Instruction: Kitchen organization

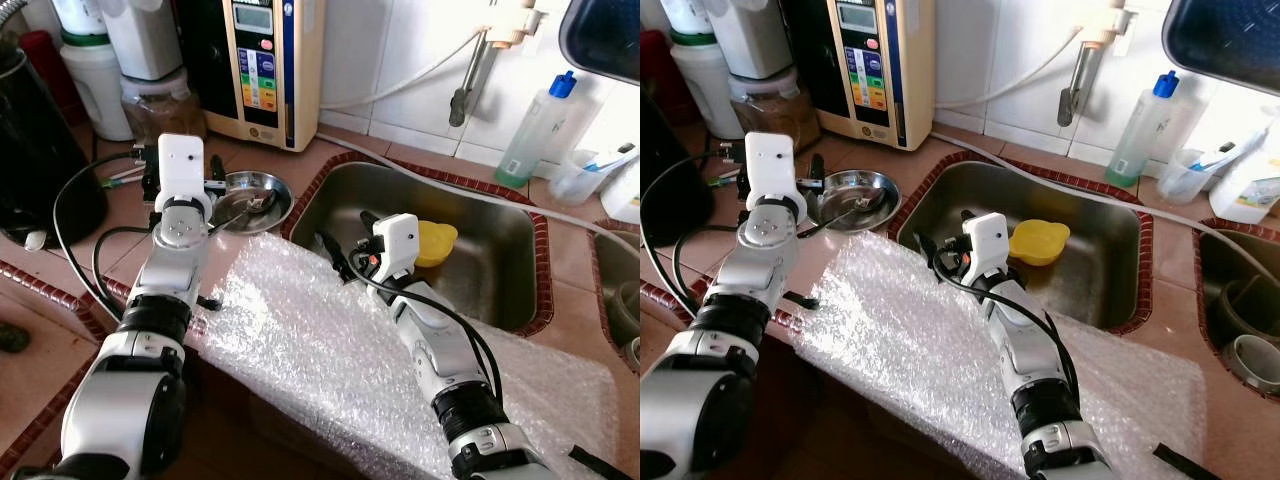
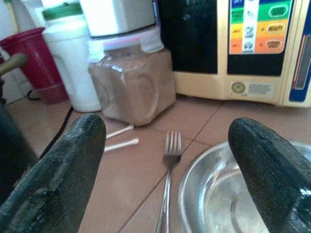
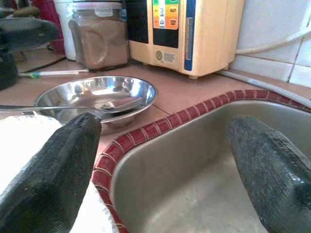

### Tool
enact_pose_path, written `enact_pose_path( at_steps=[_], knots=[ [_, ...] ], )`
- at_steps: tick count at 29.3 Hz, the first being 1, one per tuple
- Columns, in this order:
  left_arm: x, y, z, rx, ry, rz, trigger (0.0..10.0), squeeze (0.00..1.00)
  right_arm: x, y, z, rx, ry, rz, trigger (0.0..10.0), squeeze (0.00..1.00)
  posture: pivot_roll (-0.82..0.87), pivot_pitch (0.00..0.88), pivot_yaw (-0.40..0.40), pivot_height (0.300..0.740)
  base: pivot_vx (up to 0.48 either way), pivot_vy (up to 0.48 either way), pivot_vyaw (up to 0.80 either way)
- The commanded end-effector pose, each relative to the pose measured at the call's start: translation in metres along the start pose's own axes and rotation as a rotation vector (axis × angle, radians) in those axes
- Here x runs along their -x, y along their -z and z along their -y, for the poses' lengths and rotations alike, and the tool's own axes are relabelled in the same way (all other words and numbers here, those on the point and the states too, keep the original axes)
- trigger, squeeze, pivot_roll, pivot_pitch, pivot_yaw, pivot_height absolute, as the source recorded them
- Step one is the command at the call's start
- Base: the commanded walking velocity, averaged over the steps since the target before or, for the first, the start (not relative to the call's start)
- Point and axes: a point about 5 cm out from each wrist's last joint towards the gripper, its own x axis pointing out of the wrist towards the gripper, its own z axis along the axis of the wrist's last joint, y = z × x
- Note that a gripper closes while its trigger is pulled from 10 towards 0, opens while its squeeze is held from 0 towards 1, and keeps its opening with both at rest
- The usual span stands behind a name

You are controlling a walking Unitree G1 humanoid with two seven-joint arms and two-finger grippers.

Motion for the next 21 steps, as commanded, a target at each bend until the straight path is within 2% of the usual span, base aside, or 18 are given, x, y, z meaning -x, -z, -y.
enact_pose_path(
  at_steps=[1,5,6,10,12,14,17,21],
  knots=[
    [0.012,-0.003,-0.005,0.003,-0.029,0.023,10.0,0.0,0.002,-0.002,0.006,0.01,0.009,-0.002,10.0,0.0,0.1,0.0,-0.006,0.74,0.0,0.0,0.0],
    [0.023,0.002,-0.011,-0.002,-0.049,0.027,10.0,0.0,0.001,-0.002,0.006,0.009,0.007,-0.007,10.0,0.0,0.11,0.0,-0.012,0.74,0.0,0.0,0.0],
    [0.028,0.009,-0.018,-0.005,-0.081,0.016,10.0,0.0,-0.001,-0.003,0.005,0.012,-0.003,-0.007,10.0,0.0,0.12,0.0,-0.017,0.74,0.0,0.0,0.0],
    [0.033,0.016,-0.02,-0.004,-0.079,-0.004,10.0,0.0,-0.003,-0.005,0.003,0.013,-0.012,0.0,10.0,0.0,0.12,0.0,-0.018,0.74,0.0,0.0,0.0],
    [0.037,0.018,-0.015,-0.005,-0.04,-0.006,10.0,0.0,-0.004,-0.007,0.003,0.014,-0.015,0.009,10.0,0.0,0.12,0.0,-0.017,0.74,0.0,0.0,0.0],
    [0.044,0.017,-0.004,0.022,0.045,-0.005,10.0,0.0,-0.003,-0.011,0.005,0.019,-0.005,0.023,10.0,0.0,0.12,0.0,-0.014,0.74,0.0,0.0,0.0],
    [0.054,0.015,0.008,0.061,0.116,-0.01,10.0,0.0,-0.001,-0.014,0.008,0.028,0.022,0.04,10.0,0.0,0.11,0.0,-0.012,0.74,0.0,0.0,0.0],
    [0.067,0.01,0.02,0.082,0.19,-0.01,10.0,0.0,0.005,-0.019,0.018,0.035,0.108,0.055,10.0,0.0,0.1,0.0,-0.006,0.74,0.0,0.0,0.0]
  ],
)
